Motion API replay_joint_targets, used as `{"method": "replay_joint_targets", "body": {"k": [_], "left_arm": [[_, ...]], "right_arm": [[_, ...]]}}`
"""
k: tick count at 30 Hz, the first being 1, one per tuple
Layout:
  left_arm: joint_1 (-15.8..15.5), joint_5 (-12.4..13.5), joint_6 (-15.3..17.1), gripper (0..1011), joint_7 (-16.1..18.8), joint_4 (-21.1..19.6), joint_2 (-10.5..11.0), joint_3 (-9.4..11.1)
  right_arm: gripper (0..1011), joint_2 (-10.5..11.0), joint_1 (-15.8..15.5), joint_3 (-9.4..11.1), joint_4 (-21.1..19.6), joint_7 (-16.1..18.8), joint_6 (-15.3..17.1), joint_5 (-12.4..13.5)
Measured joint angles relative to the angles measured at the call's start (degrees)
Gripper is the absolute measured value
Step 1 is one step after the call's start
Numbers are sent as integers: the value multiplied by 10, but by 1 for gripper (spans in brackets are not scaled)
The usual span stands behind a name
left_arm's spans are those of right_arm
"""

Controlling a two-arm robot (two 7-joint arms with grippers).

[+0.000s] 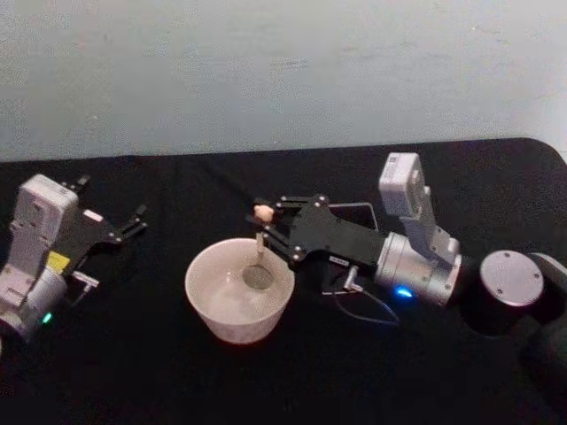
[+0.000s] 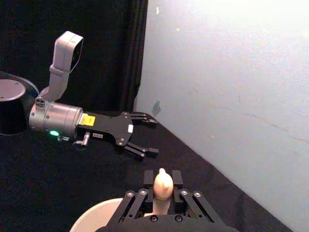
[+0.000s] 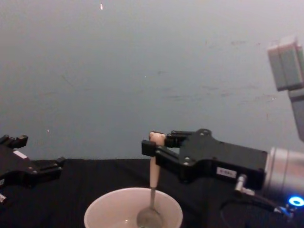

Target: Pick up the stirring spoon with one hand, stir inside the cup, then place it back in its original position.

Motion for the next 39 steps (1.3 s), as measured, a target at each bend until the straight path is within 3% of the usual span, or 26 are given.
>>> {"method": "replay_joint_targets", "body": {"k": [11, 18, 29, 39], "left_arm": [[0, 0, 0, 1001, 0, 0, 0, 0], [0, 0, 0, 1001, 0, 0, 0, 0], [0, 0, 0, 1002, 0, 0, 0, 0], [0, 0, 0, 1001, 0, 0, 0, 0]], "right_arm": [[214, 33, -40, 6, -62, 10, 18, 21], [214, 38, -49, 0, -82, 20, 22, 29], [214, 1, -15, -26, -38, 20, 16, 15], [214, -23, 14, -21, 7, 8, 5, 9]]}}
